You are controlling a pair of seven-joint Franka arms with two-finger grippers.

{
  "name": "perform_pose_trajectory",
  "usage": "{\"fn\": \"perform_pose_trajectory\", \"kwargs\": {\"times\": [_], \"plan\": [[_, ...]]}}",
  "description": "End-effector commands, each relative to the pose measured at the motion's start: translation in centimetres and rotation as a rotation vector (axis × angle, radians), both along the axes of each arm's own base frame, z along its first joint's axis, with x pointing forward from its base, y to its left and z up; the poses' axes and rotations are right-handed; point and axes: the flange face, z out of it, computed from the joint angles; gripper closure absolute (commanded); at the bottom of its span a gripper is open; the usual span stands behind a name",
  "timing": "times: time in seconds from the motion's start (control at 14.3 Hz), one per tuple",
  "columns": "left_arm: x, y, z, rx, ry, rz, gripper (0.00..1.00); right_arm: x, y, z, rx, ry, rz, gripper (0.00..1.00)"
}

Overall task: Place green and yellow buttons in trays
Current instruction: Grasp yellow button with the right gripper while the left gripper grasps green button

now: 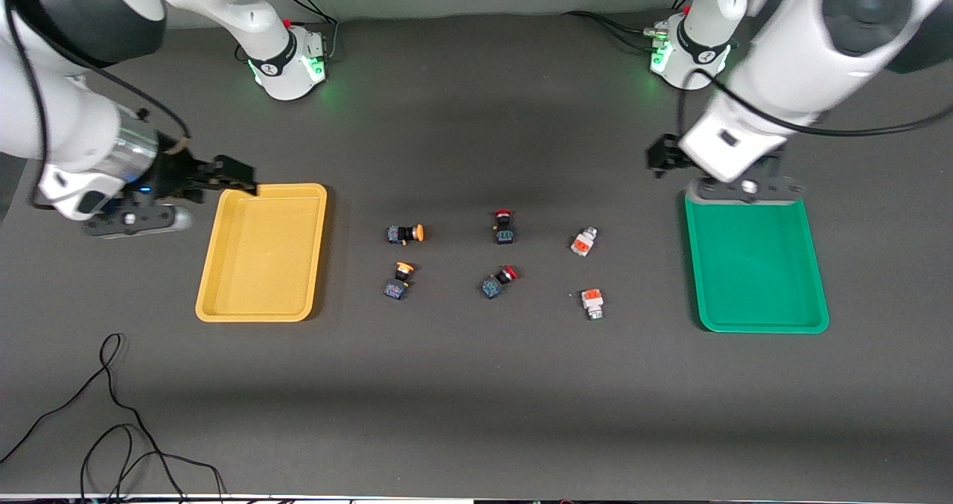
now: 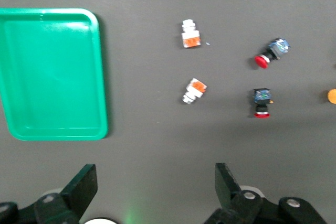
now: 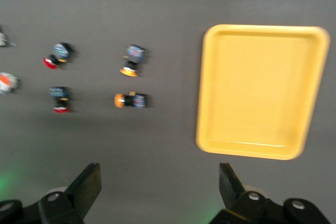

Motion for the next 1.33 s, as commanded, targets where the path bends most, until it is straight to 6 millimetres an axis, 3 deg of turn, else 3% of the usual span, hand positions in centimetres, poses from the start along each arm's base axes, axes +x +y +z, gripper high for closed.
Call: {"fn": "perform_pose_trajectory", "kwargs": {"times": [0.0,0.07,0.21,0.42,0.56,0.77,0.98,1.26], "plan": [[-1.3,-3.9,-1.4,-0.016,-0.022,0.016,0.00,0.7,5.4,-0.6,0.019,-0.003,-0.076,0.00],[-1.3,-5.0,-2.9,-0.026,-0.032,0.009,0.00,1.1,7.0,-1.8,0.014,-0.001,-0.093,0.00],[-1.4,-6.3,-7.6,-0.032,-0.033,0.010,0.00,2.1,9.4,-5.6,0.002,0.004,-0.080,0.00],[-1.8,-6.9,-14.1,-0.038,-0.046,0.007,0.00,3.8,9.9,-11.5,-0.018,0.024,-0.098,0.00],[-1.1,-6.9,-18.0,-0.032,-0.036,0.003,0.00,3.7,9.6,-15.6,-0.022,0.007,-0.122,0.00],[0.0,-7.2,-24.0,-0.024,-0.008,-0.019,0.00,2.0,8.7,-21.0,-0.033,-0.011,-0.148,0.00],[0.2,-7.3,-30.0,0.000,0.030,-0.055,0.00,-1.0,10.2,-25.7,-0.051,-0.019,-0.124,0.00],[-0.8,-7.8,-34.8,0.019,0.059,-0.124,0.00,-3.6,12.4,-29.4,-0.084,0.010,-0.159,0.00]]}}
